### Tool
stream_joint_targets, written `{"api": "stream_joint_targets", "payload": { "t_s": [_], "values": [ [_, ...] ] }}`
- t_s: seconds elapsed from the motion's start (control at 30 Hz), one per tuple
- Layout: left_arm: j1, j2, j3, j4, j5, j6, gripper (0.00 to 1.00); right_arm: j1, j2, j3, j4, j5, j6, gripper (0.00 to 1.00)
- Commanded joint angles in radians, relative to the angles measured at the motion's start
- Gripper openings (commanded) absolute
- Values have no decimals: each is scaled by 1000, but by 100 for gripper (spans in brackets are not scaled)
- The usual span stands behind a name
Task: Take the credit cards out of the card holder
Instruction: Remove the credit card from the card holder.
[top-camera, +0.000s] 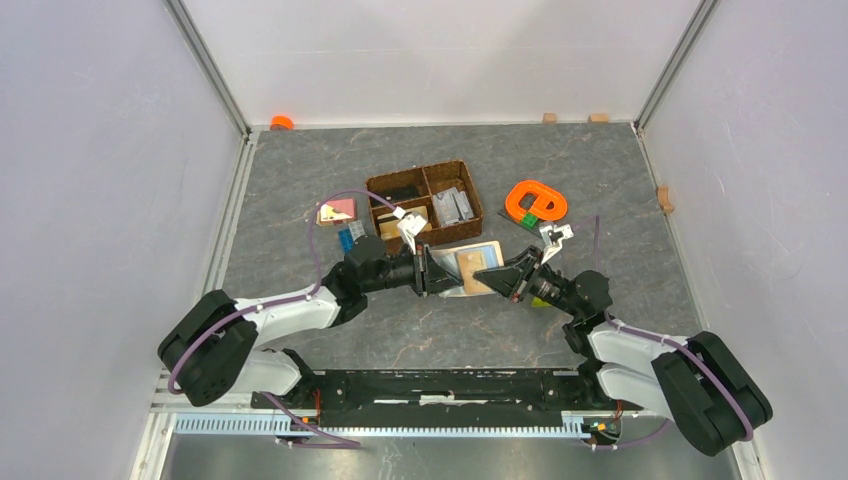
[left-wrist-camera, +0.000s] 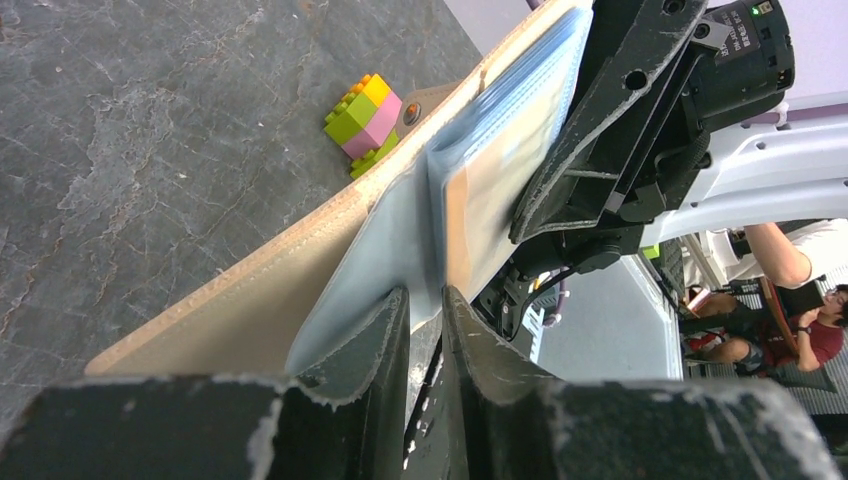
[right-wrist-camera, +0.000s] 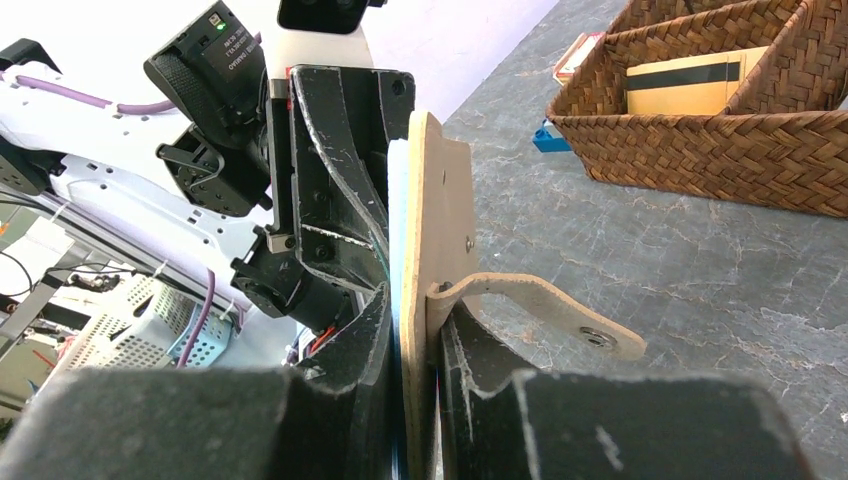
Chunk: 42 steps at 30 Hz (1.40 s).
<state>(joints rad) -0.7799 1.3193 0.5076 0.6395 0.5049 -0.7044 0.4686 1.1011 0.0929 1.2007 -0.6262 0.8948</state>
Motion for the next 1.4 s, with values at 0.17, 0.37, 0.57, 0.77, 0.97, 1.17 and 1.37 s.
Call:
{"api": "stream_joint_targets", "payload": {
  "t_s": [0.17, 0.37, 0.57, 0.77, 0.97, 1.17, 1.37],
  "values": [
    [-10, -30, -1, 165, 68, -43, 41, 42, 25, 20, 118, -87, 48, 0],
    [-10, -35, -4, 157, 60, -35, 35, 44, 30, 19, 132, -92, 54, 0],
    [-8, -16, 6, 146, 62, -38, 9, 45, 34, 16, 162, -99, 71, 0],
    [1, -56, -20, 141, 28, -35, 2, 44, 36, 17, 172, -102, 78, 2],
    [9, -52, -18, 124, 20, -38, 2, 44, 26, 25, 144, -109, 50, 32],
    [31, -57, -26, 117, 15, -51, 2, 39, -26, 25, 58, -87, -8, 44],
    [45, -71, -34, 117, 15, -60, 2, 32, -81, 22, -31, -55, -67, 49]
  ]
}}
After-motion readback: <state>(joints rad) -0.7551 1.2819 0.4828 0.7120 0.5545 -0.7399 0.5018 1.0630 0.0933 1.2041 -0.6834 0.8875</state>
